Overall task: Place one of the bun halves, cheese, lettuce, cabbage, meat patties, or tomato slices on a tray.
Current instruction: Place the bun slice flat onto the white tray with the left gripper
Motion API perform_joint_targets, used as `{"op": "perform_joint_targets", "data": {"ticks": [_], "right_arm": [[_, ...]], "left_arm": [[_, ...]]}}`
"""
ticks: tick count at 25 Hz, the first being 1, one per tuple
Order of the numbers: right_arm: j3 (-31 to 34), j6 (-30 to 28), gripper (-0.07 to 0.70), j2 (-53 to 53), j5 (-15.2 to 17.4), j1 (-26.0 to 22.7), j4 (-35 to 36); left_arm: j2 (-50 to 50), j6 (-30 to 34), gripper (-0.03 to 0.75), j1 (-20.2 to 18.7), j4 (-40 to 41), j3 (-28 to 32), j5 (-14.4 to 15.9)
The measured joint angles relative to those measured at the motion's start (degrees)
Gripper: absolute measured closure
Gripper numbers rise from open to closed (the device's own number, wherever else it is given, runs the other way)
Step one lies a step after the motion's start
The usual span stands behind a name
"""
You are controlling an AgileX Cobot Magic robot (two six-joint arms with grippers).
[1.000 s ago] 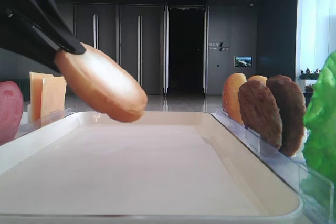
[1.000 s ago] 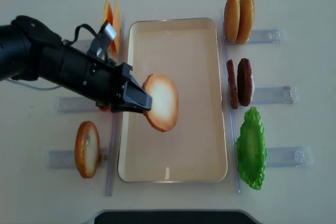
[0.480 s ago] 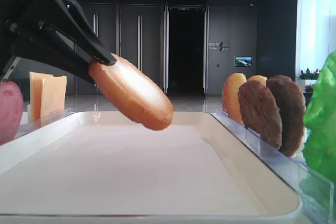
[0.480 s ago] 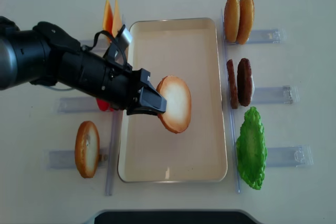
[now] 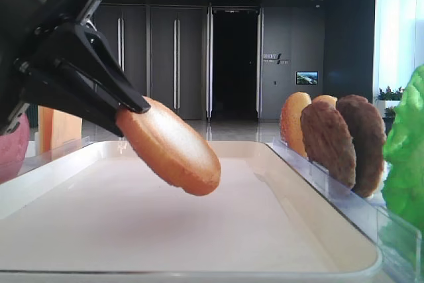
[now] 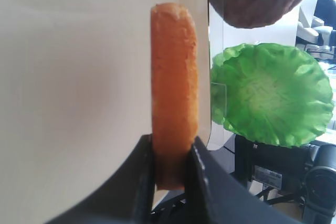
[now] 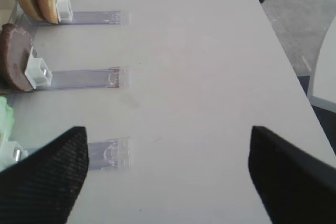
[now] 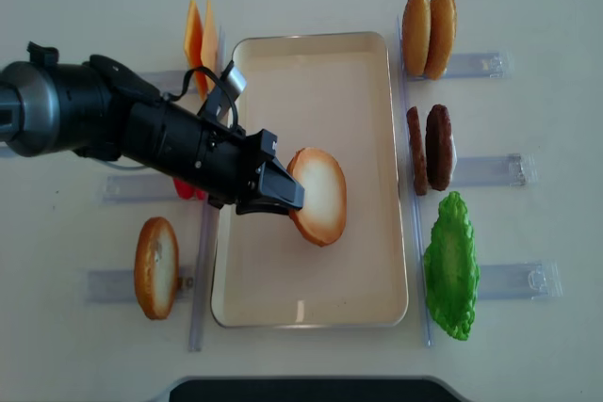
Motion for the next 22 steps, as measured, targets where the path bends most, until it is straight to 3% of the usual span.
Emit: {"op": "perform_joint_targets", "data": {"ticks": [6, 11, 22], "right_arm": [[0.0, 0.0, 0.045, 0.0, 0.0, 0.0, 0.0], [0.0, 0.0, 0.045, 0.0, 0.0, 0.0, 0.0], [0.0, 0.0, 0.045, 0.0, 0.0, 0.0, 0.0]], "left_arm": [[1.1, 0.2, 0.591, -0.1, -0.2, 0.0, -1.2], [1.8, 0.2, 0.591, -2.4, -0.5, 0.0, -3.2], [1.8, 0.0, 0.592, -2.8, -0.6, 0.0, -3.3]]}}
